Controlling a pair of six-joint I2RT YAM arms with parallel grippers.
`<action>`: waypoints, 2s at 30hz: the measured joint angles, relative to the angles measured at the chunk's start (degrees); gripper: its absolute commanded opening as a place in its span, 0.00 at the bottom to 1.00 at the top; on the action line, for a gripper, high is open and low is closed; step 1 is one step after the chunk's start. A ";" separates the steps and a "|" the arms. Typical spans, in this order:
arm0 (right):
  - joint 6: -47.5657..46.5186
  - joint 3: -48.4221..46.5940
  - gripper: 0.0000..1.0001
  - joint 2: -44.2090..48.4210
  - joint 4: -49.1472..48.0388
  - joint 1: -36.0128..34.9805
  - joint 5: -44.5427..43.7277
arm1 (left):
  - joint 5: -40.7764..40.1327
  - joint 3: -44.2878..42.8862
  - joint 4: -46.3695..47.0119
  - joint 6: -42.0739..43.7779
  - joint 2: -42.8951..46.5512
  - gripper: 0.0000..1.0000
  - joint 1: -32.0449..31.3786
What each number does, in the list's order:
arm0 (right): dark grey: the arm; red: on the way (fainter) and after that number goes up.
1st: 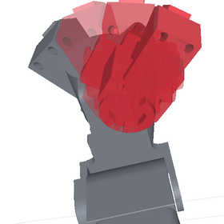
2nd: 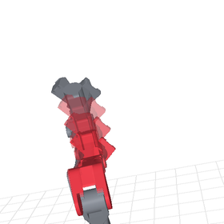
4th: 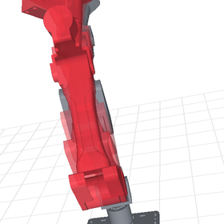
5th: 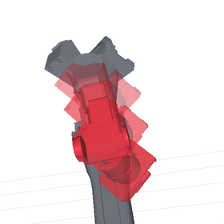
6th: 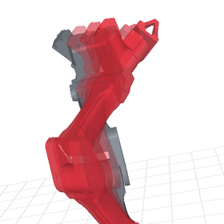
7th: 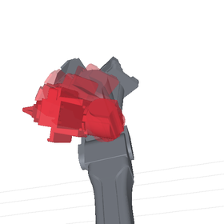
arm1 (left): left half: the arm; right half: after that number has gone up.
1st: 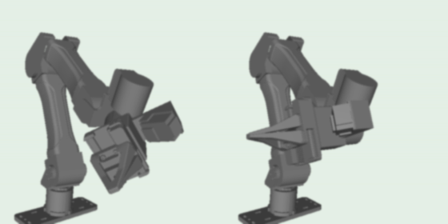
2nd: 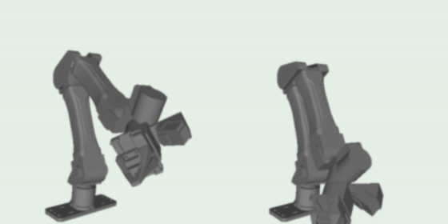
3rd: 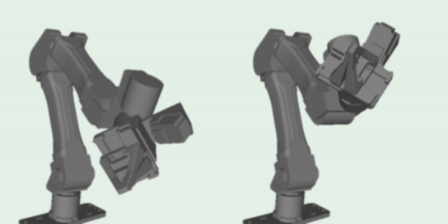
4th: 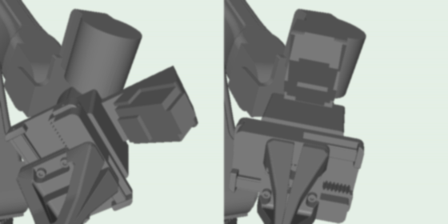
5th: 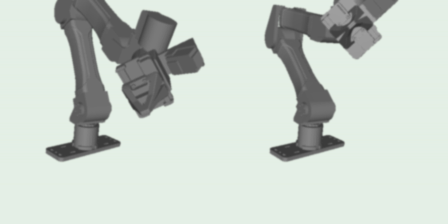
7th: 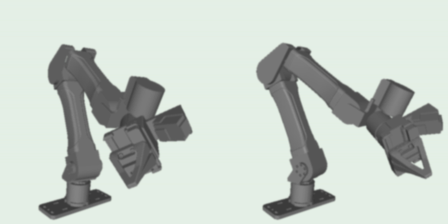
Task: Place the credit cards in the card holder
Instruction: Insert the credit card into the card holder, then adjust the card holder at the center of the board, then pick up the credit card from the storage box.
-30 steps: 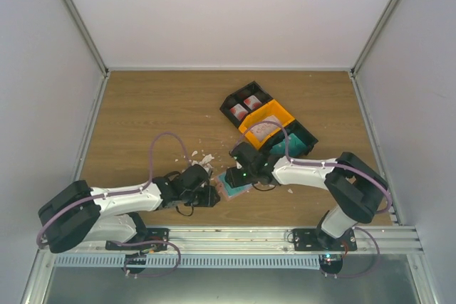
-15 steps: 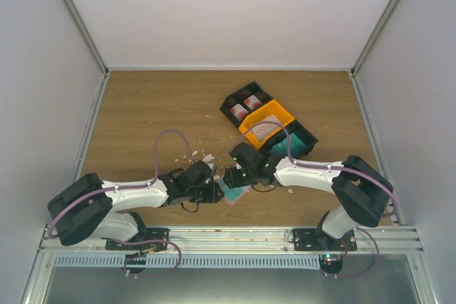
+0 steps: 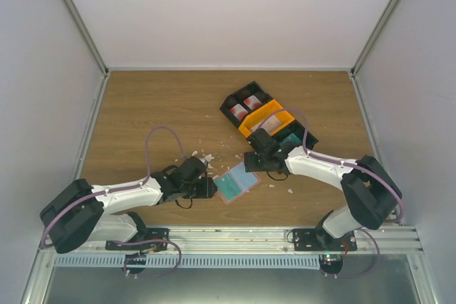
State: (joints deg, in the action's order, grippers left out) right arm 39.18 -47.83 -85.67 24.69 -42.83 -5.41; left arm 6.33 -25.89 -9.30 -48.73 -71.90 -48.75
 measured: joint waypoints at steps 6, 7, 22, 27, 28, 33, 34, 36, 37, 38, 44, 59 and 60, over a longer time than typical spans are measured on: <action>-0.07 1.73 0.66 -3.10 -0.66 0.09 4.11 | 0.35 0.00 -1.84 1.55 2.14 0.55 2.64; 0.11 2.08 0.66 -3.17 -0.68 0.07 4.68 | 0.57 0.00 -2.03 1.86 2.62 0.56 3.10; -2.14 -12.33 0.66 -0.98 8.85 1.77 5.09 | 2.91 -0.26 -5.99 5.31 12.57 0.68 8.09; -14.69 -27.63 0.60 -4.26 10.23 10.75 2.47 | 4.59 -2.91 -6.56 6.43 12.33 0.69 9.84; -17.40 -29.94 0.59 -5.55 10.49 12.37 2.45 | 4.94 -3.69 -6.38 6.64 11.85 0.69 10.19; -27.87 -36.26 0.52 -13.62 13.27 18.47 3.52 | 7.30 -8.50 -3.10 7.28 5.84 0.69 11.91; -29.66 -36.85 0.52 -15.43 14.12 18.78 4.33 | 7.89 -9.33 -2.19 7.30 4.28 0.69 12.17; -32.20 -37.77 0.51 -18.12 15.39 21.05 5.77 | 8.92 -11.21 0.04 7.30 0.46 0.68 12.52; -33.66 -38.66 0.51 -19.87 16.17 21.70 6.62 | 9.31 -12.09 0.92 7.30 -1.36 0.67 12.57; -35.04 -39.67 0.52 -21.59 16.87 22.16 7.37 | 9.55 -12.90 1.66 7.32 -3.02 0.67 12.63; -40.41 -44.81 0.61 -30.53 19.61 22.91 11.19 | 11.23 -18.69 6.49 6.82 -12.59 0.60 13.16; -45.97 -49.09 0.47 -39.21 23.23 23.61 18.60 | 12.07 -31.04 16.02 2.08 -33.07 0.44 12.79; -46.31 -48.96 0.44 -39.21 23.37 23.78 19.47 | 12.07 -32.20 16.13 1.92 -34.32 0.43 12.74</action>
State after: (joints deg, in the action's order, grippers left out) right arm -7.14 -96.79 -124.88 48.05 -19.05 14.06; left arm 18.39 -58.08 6.83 -46.81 -106.21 -36.01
